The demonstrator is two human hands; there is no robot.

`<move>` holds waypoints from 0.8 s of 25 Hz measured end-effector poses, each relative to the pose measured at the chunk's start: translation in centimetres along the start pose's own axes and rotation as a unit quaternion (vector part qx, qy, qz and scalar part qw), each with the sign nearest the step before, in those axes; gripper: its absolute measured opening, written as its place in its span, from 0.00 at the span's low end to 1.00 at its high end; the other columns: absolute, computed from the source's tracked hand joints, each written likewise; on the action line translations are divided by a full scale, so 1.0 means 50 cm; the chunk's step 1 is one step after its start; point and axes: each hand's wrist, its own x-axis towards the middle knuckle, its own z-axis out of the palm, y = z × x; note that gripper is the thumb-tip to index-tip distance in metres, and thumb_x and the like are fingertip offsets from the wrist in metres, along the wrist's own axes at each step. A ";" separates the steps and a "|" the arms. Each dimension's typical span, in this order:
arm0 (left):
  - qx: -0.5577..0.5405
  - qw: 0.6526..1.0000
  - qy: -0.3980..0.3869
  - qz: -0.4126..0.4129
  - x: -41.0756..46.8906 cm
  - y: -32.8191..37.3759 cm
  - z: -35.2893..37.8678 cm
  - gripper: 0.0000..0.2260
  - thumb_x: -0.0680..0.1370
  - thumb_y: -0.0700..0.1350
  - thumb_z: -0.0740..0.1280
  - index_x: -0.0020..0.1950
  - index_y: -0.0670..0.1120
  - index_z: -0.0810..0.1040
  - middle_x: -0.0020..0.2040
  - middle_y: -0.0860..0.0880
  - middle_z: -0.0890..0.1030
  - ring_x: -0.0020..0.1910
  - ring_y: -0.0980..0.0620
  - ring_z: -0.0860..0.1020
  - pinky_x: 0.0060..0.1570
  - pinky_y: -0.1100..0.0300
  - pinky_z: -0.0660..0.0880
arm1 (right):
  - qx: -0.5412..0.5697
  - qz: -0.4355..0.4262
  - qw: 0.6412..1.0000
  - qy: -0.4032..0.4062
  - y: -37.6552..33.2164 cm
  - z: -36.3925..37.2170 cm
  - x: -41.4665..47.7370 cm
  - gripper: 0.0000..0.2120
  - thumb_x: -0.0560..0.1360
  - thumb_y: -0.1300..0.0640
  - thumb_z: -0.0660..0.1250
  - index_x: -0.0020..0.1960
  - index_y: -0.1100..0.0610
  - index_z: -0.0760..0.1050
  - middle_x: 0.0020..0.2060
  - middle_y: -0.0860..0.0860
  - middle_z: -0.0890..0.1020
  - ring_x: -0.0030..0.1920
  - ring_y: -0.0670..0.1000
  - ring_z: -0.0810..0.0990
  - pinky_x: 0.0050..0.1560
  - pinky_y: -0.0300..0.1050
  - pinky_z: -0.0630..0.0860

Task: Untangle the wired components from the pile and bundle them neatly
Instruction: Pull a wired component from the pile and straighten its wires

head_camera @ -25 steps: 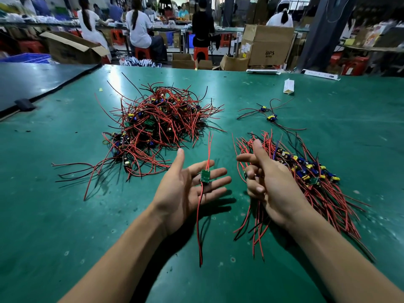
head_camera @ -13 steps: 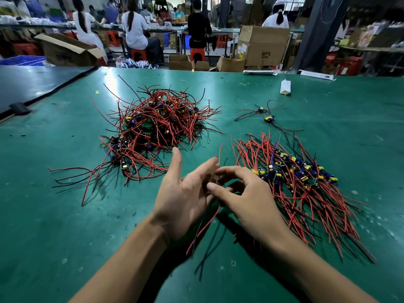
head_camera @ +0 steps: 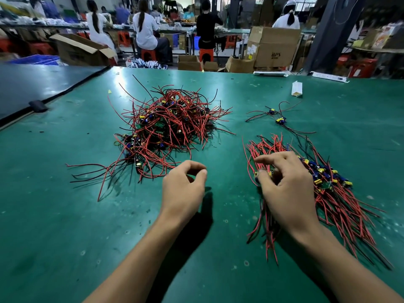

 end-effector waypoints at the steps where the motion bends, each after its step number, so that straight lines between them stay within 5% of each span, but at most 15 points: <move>1: 0.067 0.997 0.021 0.023 0.005 -0.009 -0.008 0.04 0.75 0.43 0.69 0.48 0.49 0.82 0.45 0.54 0.82 0.44 0.53 0.79 0.48 0.59 0.76 | -0.011 0.005 1.000 0.003 0.003 -0.001 0.001 0.11 0.73 0.66 0.71 0.52 0.53 0.83 0.47 0.47 0.77 0.39 0.40 0.75 0.45 0.26 0.68; 5: 0.313 0.949 0.040 0.014 0.026 -0.034 -0.028 0.12 0.76 0.47 0.66 0.60 0.51 0.77 0.59 0.48 0.74 0.60 0.47 0.70 0.61 0.51 0.67 | -0.002 -0.061 0.997 -0.046 -0.007 0.013 -0.016 0.06 0.75 0.59 0.71 0.51 0.54 0.83 0.47 0.47 0.78 0.44 0.40 0.76 0.50 0.35 0.72; 9: 0.406 0.914 0.003 0.014 0.029 -0.034 -0.033 0.14 0.78 0.46 0.62 0.64 0.51 0.74 0.61 0.46 0.75 0.61 0.44 0.70 0.60 0.50 0.64 | -0.045 -0.182 0.968 -0.169 -0.024 0.023 -0.039 0.07 0.75 0.55 0.69 0.50 0.54 0.84 0.46 0.47 0.83 0.48 0.50 0.81 0.55 0.47 0.74; 15: 0.228 0.968 -0.040 0.101 0.017 -0.024 -0.030 0.12 0.76 0.37 0.65 0.57 0.42 0.80 0.48 0.42 0.81 0.50 0.42 0.77 0.51 0.52 0.74 | -0.078 -0.157 0.965 -0.195 -0.014 0.019 -0.034 0.07 0.76 0.53 0.68 0.50 0.53 0.83 0.44 0.45 0.84 0.47 0.50 0.82 0.54 0.46 0.71; 18: 0.142 0.961 -0.086 0.223 -0.022 -0.003 0.002 0.09 0.74 0.40 0.67 0.53 0.42 0.81 0.42 0.45 0.81 0.42 0.47 0.78 0.45 0.57 0.73 | -0.108 -0.147 0.963 -0.200 -0.007 0.024 -0.031 0.07 0.74 0.53 0.68 0.49 0.54 0.83 0.44 0.46 0.84 0.47 0.51 0.82 0.54 0.45 0.69; 20: 0.086 0.954 -0.048 0.283 -0.040 0.014 0.022 0.08 0.74 0.37 0.68 0.51 0.41 0.82 0.42 0.47 0.81 0.40 0.51 0.77 0.43 0.64 0.73 | -0.130 -0.154 0.959 -0.200 -0.006 0.026 -0.030 0.09 0.72 0.52 0.67 0.46 0.55 0.83 0.42 0.47 0.84 0.47 0.54 0.82 0.54 0.45 0.66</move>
